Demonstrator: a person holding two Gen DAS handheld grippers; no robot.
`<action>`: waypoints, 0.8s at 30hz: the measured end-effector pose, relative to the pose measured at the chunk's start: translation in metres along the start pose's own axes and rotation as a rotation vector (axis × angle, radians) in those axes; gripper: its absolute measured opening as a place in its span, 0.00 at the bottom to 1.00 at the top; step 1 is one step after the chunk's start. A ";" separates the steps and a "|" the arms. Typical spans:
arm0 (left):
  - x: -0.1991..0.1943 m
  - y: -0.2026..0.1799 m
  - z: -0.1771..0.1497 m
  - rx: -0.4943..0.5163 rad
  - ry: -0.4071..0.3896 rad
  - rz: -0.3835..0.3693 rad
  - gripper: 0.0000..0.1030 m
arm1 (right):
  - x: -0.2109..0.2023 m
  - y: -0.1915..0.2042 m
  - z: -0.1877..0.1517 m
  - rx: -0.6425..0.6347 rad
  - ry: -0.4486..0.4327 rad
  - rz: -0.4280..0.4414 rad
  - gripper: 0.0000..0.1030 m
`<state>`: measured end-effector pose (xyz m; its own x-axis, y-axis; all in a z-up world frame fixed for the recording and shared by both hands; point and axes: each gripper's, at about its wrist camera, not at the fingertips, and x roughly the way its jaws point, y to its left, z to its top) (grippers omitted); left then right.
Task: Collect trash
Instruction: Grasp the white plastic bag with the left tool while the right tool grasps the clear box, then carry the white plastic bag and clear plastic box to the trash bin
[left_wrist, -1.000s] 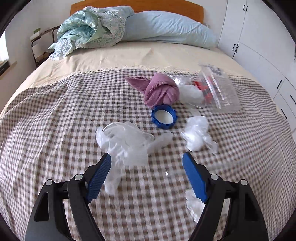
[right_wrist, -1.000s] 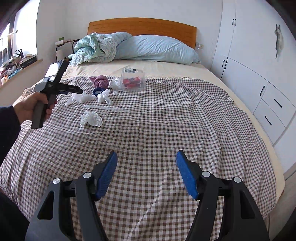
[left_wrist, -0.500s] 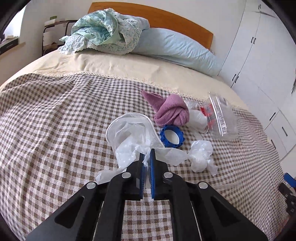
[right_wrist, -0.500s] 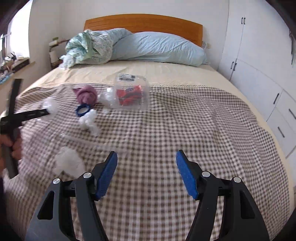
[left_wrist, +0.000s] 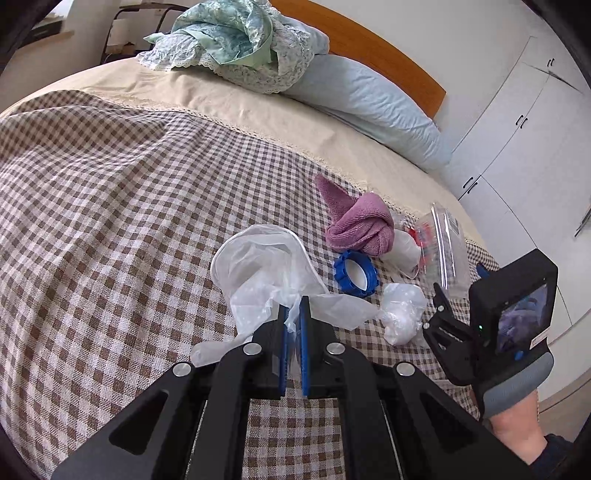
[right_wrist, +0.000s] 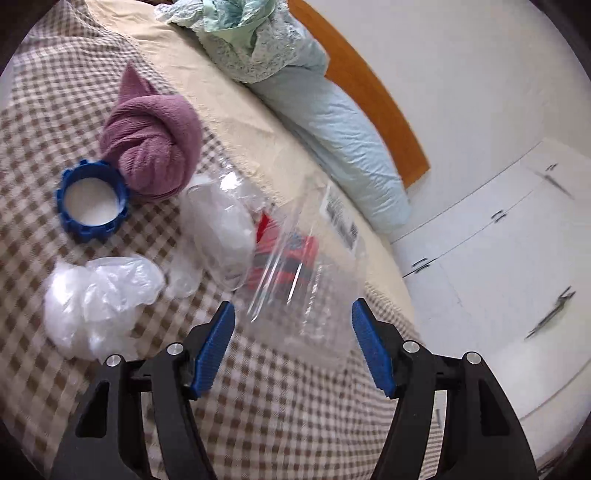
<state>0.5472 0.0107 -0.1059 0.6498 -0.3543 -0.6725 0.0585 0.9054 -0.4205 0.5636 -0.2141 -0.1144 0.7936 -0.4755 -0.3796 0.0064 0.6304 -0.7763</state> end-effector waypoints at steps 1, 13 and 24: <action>-0.001 -0.001 0.000 -0.004 0.002 -0.003 0.02 | 0.005 -0.005 0.000 0.017 0.035 -0.012 0.24; -0.039 -0.037 -0.005 0.089 -0.015 0.028 0.02 | -0.069 -0.179 -0.066 0.507 0.064 0.244 0.08; -0.182 -0.127 -0.066 0.236 -0.062 -0.032 0.02 | -0.189 -0.260 -0.172 0.748 0.019 0.404 0.08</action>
<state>0.3715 -0.0546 0.0299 0.6897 -0.3748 -0.6195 0.2501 0.9262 -0.2820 0.3067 -0.3935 0.0722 0.8113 -0.1328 -0.5693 0.1304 0.9904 -0.0452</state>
